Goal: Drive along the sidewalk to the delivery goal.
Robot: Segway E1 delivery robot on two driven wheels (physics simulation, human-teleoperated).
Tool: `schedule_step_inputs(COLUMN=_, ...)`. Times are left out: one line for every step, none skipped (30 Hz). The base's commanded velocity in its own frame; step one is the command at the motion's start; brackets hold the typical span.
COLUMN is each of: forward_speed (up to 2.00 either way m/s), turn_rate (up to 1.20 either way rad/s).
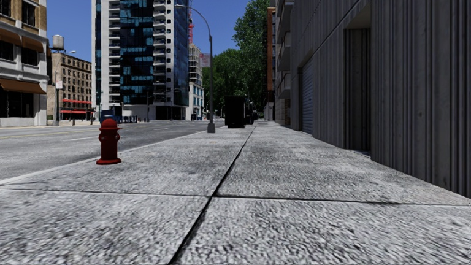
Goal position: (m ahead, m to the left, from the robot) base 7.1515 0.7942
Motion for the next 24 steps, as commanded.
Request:
schedule_step_inputs(forward_speed=2.00, turn_rate=0.00)
schedule_step_inputs(forward_speed=2.00, turn_rate=0.00)
schedule_step_inputs(forward_speed=2.00, turn_rate=0.00)
schedule_step_inputs(forward_speed=2.00, turn_rate=0.00)
schedule_step_inputs(forward_speed=2.00, turn_rate=0.00)
schedule_step_inputs(forward_speed=2.00, turn_rate=0.00)
schedule_step_inputs(forward_speed=2.00, turn_rate=0.00)
schedule_step_inputs(forward_speed=2.00, turn_rate=0.00)
schedule_step_inputs(forward_speed=2.00, turn_rate=0.00)
schedule_step_inputs(forward_speed=2.00, turn_rate=0.00)
schedule_step_inputs(forward_speed=2.00, turn_rate=0.00)
schedule_step_inputs(forward_speed=2.00, turn_rate=0.00)
schedule_step_inputs(forward_speed=2.00, turn_rate=0.00)
schedule_step_inputs(forward_speed=2.00, turn_rate=0.00)
schedule_step_inputs(forward_speed=2.00, turn_rate=0.00)
schedule_step_inputs(forward_speed=2.00, turn_rate=0.00)
schedule_step_inputs(forward_speed=2.00, turn_rate=0.00)
schedule_step_inputs(forward_speed=2.00, turn_rate=0.00)
schedule_step_inputs(forward_speed=2.00, turn_rate=0.00)
schedule_step_inputs(forward_speed=2.00, turn_rate=0.00)
schedule_step_inputs(forward_speed=2.00, turn_rate=0.00)
schedule_step_inputs(forward_speed=2.00, turn_rate=0.00)
schedule_step_inputs(forward_speed=2.00, turn_rate=0.00)
schedule_step_inputs(forward_speed=2.00, turn_rate=0.00)
